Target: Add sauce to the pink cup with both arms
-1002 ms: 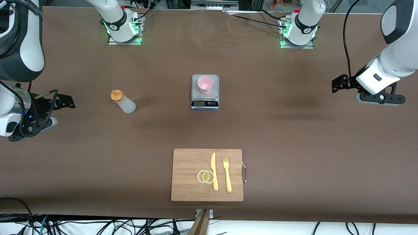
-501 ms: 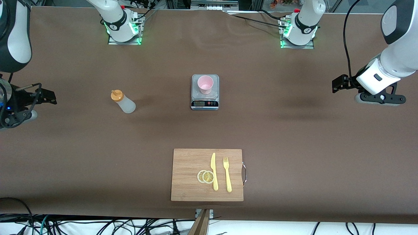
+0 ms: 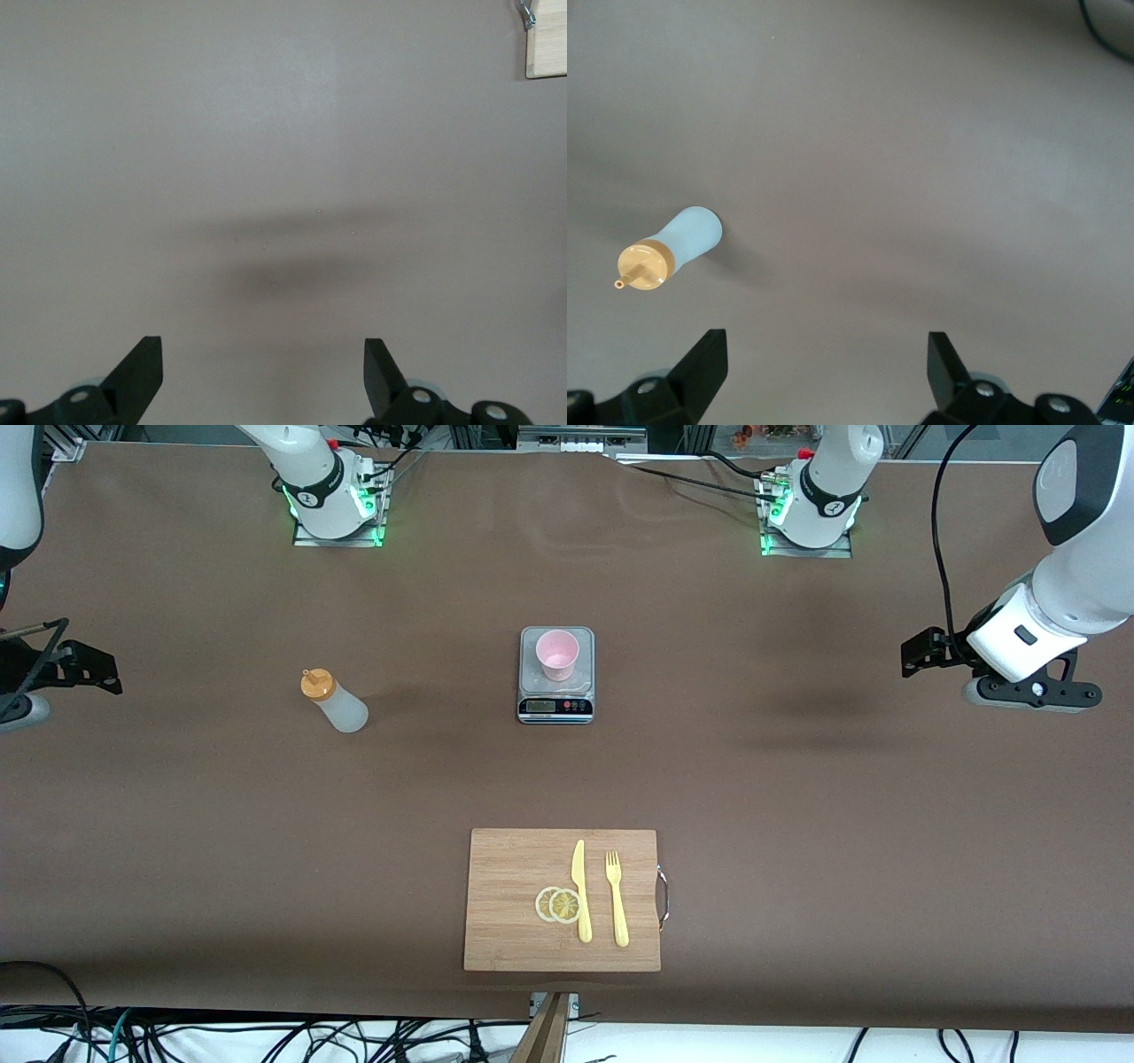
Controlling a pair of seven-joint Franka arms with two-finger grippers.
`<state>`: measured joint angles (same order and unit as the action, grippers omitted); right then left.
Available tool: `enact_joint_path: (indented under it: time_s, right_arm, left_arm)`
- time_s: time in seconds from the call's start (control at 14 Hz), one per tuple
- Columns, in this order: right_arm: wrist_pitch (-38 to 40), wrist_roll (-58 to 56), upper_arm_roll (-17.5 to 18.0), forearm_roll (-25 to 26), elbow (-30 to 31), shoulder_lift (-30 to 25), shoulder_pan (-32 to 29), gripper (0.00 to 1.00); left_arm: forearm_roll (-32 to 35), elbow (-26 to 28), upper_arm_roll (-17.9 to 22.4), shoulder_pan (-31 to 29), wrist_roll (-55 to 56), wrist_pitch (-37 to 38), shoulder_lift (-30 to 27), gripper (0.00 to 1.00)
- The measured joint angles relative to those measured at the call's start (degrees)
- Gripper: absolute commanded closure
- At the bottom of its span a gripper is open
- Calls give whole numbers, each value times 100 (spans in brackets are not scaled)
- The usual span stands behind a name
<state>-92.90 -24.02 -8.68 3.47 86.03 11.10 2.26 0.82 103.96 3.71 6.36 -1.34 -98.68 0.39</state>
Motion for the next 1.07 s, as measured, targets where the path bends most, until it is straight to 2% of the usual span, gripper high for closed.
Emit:
enact_joint_path:
  time_s: [0.36,0.57,1.07]
  right_arm:
    - [17,1419,273,-44,519,-449,-28,0]
    - [245,1586,331,-46,591,-620,-29,0]
    - [257,1806,296,-163,639,-626,-87,0]
  left_arm:
    - [0,1,0,-1,0,0,3,0]
    - [0,1,0,-1,0,0,5,0]
    - [0,2,0,-1,0,1,10,0]
